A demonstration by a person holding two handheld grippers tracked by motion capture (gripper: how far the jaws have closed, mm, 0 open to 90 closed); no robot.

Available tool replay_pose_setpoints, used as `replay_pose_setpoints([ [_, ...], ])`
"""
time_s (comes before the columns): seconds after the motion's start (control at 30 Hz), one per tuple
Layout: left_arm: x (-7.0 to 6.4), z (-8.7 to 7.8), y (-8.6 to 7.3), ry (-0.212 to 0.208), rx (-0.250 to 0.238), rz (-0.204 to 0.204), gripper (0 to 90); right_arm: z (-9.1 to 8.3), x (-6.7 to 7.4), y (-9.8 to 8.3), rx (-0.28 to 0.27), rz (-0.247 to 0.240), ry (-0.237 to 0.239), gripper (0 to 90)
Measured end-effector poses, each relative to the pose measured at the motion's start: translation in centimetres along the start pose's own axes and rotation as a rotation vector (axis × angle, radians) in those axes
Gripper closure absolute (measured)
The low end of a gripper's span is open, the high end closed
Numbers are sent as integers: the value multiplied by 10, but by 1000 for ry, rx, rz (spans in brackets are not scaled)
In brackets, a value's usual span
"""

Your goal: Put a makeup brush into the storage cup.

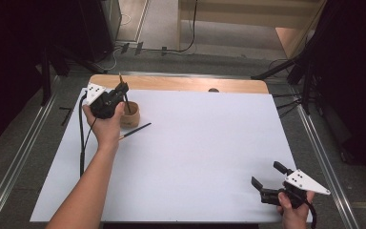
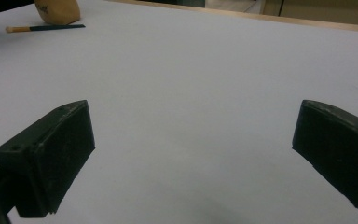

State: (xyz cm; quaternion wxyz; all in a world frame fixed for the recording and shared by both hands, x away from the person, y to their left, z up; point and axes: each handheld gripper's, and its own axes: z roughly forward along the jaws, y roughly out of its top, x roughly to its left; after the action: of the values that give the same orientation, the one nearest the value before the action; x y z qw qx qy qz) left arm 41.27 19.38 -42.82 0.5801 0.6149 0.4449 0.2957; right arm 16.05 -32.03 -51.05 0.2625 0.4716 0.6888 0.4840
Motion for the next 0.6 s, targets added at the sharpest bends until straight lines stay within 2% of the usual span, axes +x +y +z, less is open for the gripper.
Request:
replay_pose_setpoints([
  [0.33,-2,6,-11,17,87,3,837,-1,-1,0,-3,1,0,0],
  [0.47,-4,6,-13,30,119,19,831,0,0,0,-2,4,1,0],
  [0.5,-4,5,-13,34,127,19,823,0,0,0,-1,4,1,0],
  [0.53,-4,5,-13,34,135,17,771,0,0,0,0,6,1,0],
  [0.57,-4,4,-13,32,142,15,771,0,0,0,0,6,1,0],
  [0.6,-3,4,-12,33,152,16,709,0,0,0,0,5,1,0],
])
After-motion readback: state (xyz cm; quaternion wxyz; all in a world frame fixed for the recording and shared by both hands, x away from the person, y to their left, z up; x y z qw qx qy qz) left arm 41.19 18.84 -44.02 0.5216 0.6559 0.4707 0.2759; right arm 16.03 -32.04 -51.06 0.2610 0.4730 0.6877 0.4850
